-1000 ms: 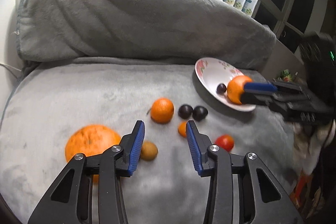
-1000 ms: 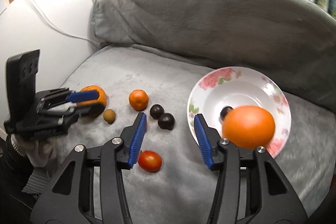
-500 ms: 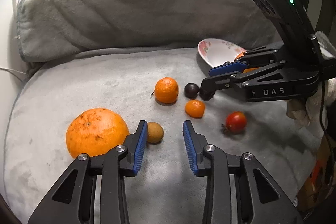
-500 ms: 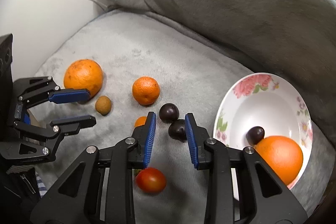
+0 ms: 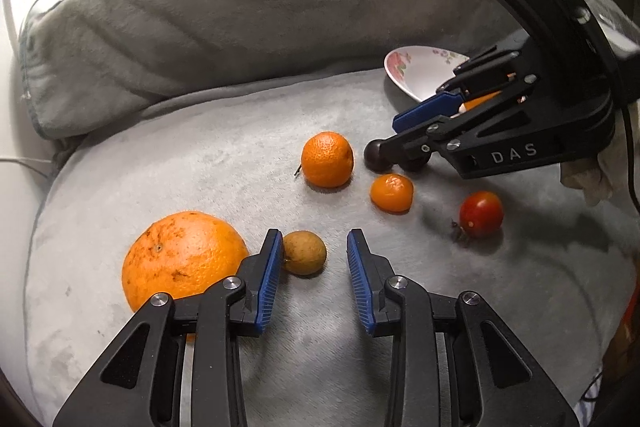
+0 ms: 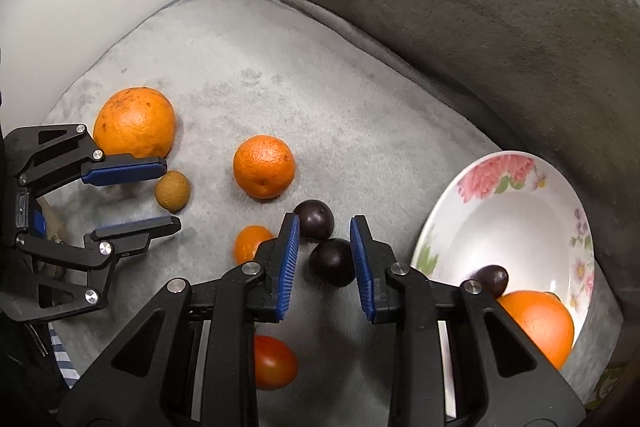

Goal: Organize fruits
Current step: 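Grasp a dark plum with the right gripper while the left grasps a kiwi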

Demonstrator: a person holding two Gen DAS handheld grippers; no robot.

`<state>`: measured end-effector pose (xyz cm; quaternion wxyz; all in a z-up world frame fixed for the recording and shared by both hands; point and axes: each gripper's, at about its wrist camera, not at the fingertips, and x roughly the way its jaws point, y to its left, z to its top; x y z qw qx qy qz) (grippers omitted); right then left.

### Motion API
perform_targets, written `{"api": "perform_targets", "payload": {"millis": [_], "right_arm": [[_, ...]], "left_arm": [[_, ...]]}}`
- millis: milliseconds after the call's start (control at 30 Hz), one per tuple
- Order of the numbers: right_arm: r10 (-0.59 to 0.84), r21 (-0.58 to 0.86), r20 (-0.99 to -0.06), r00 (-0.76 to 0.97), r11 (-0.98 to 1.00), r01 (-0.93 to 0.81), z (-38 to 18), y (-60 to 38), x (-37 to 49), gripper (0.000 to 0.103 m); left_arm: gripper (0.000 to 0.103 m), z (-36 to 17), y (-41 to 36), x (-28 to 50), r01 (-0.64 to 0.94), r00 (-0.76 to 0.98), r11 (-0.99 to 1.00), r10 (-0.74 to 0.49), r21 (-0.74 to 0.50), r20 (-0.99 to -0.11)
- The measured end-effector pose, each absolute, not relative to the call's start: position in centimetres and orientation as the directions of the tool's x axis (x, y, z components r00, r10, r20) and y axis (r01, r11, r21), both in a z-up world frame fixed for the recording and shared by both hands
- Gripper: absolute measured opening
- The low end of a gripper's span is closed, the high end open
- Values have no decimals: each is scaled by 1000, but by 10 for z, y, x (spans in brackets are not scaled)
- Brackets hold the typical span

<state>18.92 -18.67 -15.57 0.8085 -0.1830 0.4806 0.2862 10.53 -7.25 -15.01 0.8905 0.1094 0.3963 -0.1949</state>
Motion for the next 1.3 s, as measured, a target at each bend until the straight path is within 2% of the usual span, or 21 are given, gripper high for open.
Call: {"api": "perform_targets", "payload": {"millis": [300,633,867,933,1000,1300], "right_arm": [[284,-25,-896,341,735,-678,-160,-170,191,28],[303,22,-904,300,736,-677,-162,-170,199,28],[333,85,-911,244,730,-678,-164,-172,207,28],[332,83,-912,241,724,-685,-163,-171,206,28],[323,61,-912,253,717,-695,-162,-169,204,24],[342,58,-895,286,726,-685,-162,-173,202,23]], "left_arm": [[32,-153,-77,103,446,622,889,-225,103,-750],[32,-151,-72,102,462,610,883,-243,89,-754],[32,-155,-84,103,499,604,847,-190,182,-774],[23,-156,-88,105,498,609,840,-162,216,-776],[23,-157,-91,106,497,620,833,-143,244,-772],[23,-152,-84,104,464,618,871,-187,163,-764]]}}
